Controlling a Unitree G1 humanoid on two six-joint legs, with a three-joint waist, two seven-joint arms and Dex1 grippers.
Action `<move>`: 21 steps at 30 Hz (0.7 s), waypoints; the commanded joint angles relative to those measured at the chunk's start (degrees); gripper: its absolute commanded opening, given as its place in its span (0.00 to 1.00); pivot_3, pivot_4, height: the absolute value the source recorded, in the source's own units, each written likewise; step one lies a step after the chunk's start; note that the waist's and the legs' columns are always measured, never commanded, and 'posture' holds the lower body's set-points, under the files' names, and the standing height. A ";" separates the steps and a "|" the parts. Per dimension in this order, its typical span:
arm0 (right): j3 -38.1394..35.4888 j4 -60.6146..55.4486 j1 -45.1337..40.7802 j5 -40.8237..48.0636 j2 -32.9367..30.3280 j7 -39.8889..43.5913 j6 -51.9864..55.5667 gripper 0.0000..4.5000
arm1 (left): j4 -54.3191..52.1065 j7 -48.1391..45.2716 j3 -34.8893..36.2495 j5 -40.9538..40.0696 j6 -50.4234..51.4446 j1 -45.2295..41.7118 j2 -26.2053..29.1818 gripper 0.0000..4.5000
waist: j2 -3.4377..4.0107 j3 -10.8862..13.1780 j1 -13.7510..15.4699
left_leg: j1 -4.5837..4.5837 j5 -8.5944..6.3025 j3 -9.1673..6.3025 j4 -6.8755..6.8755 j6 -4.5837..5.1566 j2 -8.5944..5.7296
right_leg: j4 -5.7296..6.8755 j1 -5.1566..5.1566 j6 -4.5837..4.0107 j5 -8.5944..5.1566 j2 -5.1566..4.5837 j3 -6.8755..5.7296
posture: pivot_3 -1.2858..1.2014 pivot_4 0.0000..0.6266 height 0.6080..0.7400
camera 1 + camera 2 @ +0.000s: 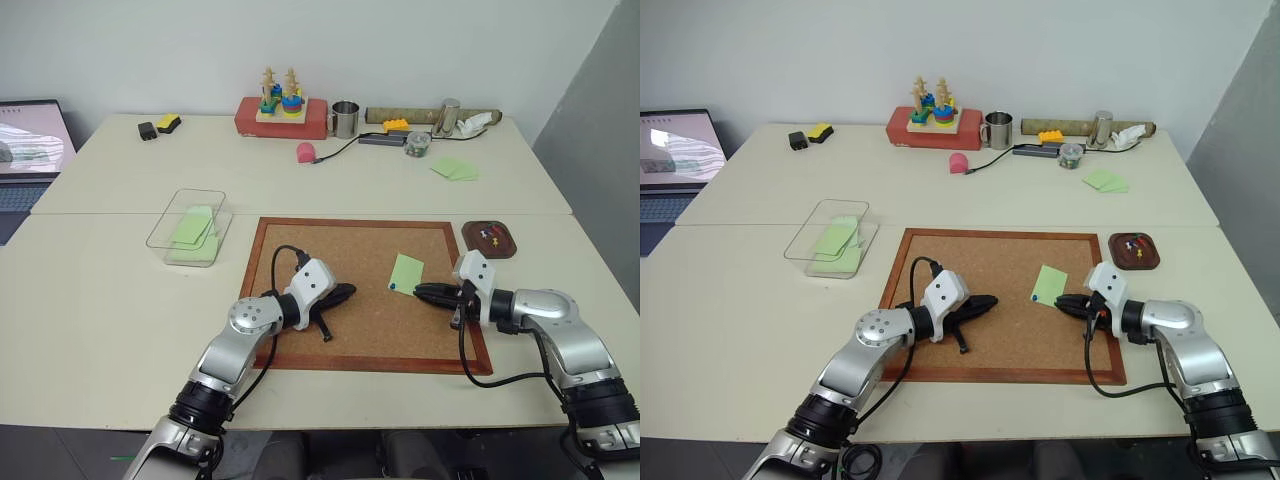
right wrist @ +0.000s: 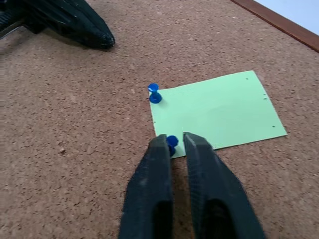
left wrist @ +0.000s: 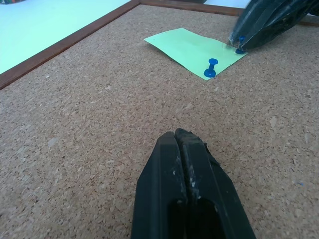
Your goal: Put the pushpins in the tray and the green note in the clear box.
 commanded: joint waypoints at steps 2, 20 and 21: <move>-0.41 -2.17 0.55 0.46 -0.40 0.14 -0.80 0.01 | 0.76 -0.11 -0.70 1.09 0.68 1.26 0.39 0.00 | 0.00 0.00 0.00 | 0.00 0.00 0.00 0.00 0.00 0.00 | 0.00 0.00 0.00 0.00 0.00 -0.01 | 0.52 0.24 1.00; -5.25 -10.83 1.43 9.32 0.09 -1.04 4.93 0.01 | 1.60 0.73 -0.88 2.10 0.29 1.28 0.22 0.00 | 0.00 0.00 0.00 | 0.00 0.00 -0.01 -0.01 0.00 0.00 | 0.00 0.00 0.01 -0.01 0.00 -0.01 | 0.52 0.24 1.00; -5.35 -11.05 1.45 9.61 -0.04 -1.04 5.29 0.01 | 1.60 0.76 -0.88 2.14 0.29 1.28 0.22 0.00 | 0.00 0.00 0.00 | 0.00 0.00 -0.02 -0.01 0.00 0.00 | 0.00 0.00 0.01 -0.01 0.00 -0.01 | 0.52 0.24 1.00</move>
